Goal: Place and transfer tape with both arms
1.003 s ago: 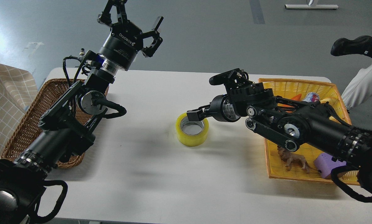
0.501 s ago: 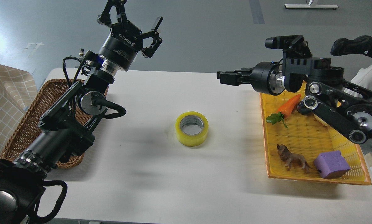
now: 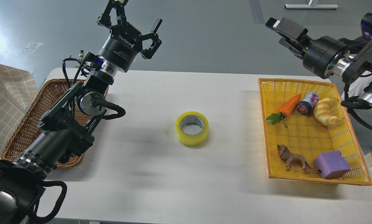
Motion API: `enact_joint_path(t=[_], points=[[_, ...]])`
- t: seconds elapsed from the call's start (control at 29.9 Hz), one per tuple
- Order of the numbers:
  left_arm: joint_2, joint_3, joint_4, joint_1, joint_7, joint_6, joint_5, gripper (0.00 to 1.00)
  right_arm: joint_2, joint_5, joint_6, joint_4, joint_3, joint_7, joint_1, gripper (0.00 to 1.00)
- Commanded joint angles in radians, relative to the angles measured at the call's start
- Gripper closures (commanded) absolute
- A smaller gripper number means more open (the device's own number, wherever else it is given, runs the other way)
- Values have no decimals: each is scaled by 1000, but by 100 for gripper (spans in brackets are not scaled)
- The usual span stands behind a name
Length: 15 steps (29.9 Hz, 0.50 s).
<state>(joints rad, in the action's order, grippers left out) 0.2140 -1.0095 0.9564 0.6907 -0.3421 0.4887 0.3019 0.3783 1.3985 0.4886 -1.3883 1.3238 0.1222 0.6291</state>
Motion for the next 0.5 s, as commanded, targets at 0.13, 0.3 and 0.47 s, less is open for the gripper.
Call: enact_joint_path(t=[0.13,0.3,0.47], points=[[-1,-1,-1,-2,-1,0,-1,2,-45,-243,0,77,141,1,-25,4],[-2,-1,-1,-5,-1,0,-1,2,-93,-423,0,170,178,1,-26,4],[-1,-1,-1,-3,-1,0,-1,2,-171,-625,0,249,210,-1,-26,4]])
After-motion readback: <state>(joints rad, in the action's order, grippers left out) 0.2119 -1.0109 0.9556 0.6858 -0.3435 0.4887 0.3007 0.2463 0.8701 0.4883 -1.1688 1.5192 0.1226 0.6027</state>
